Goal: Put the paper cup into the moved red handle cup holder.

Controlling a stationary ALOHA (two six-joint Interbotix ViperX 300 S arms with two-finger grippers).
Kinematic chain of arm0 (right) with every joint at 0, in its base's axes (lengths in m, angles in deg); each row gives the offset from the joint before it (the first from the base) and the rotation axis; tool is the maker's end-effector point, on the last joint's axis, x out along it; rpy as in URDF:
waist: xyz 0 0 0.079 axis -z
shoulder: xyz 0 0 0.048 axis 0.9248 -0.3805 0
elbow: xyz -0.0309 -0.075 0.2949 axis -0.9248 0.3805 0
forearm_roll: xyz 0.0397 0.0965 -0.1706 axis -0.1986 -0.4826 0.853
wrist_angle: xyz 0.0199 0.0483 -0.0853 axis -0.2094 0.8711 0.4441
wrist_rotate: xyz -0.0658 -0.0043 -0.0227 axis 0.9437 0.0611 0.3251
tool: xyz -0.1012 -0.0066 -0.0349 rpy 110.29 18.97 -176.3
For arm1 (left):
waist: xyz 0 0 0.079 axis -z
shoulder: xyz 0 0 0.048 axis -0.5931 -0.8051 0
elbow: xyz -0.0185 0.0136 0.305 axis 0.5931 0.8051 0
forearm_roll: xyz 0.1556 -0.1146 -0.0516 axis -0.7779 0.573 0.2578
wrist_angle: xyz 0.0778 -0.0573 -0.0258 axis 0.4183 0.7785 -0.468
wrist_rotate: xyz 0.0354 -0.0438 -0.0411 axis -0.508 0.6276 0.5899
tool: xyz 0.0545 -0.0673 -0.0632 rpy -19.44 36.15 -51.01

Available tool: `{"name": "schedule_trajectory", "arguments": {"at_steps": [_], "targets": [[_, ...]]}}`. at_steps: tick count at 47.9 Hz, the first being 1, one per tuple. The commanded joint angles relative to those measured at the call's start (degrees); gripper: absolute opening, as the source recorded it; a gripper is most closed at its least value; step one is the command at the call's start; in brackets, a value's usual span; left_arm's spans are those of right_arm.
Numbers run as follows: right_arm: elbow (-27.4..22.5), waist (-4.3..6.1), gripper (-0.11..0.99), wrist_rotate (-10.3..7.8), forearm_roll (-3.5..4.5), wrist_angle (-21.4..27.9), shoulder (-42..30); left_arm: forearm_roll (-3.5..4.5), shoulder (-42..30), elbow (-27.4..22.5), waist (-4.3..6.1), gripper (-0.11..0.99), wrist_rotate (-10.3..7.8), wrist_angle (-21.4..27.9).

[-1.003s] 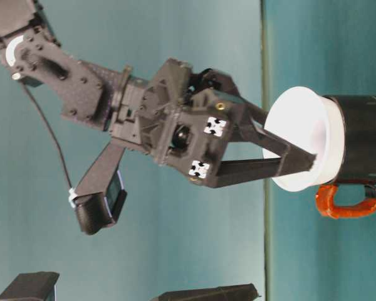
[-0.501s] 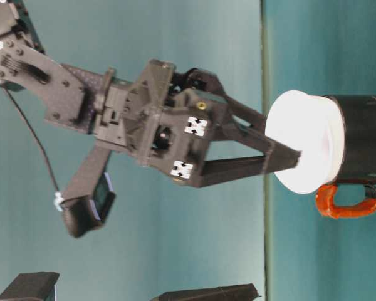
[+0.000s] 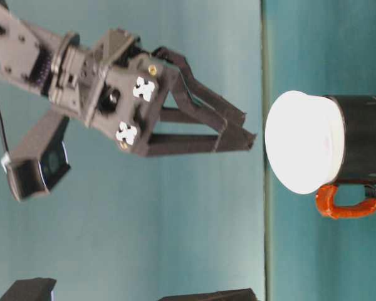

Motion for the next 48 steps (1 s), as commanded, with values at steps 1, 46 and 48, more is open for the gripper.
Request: {"name": "schedule_trajectory", "arguments": {"at_steps": [1, 46, 48], "targets": [[1.7, -0.79, 0.78, 1.14, 0.09, -3.5, 9.2, -0.09, 1.1, -0.4, 0.26, 0.93, 0.09, -0.2], [16.1, -1.32, 0.78, 3.87, 0.09, -22.0, 20.7, -0.09, 1.5, -0.3, 0.79, 0.93, 0.09, -0.2], [16.1, -1.32, 0.78, 3.87, 0.09, -22.0, 20.7, -0.09, 1.5, -0.3, 0.79, 0.93, 0.09, -0.1]]}}
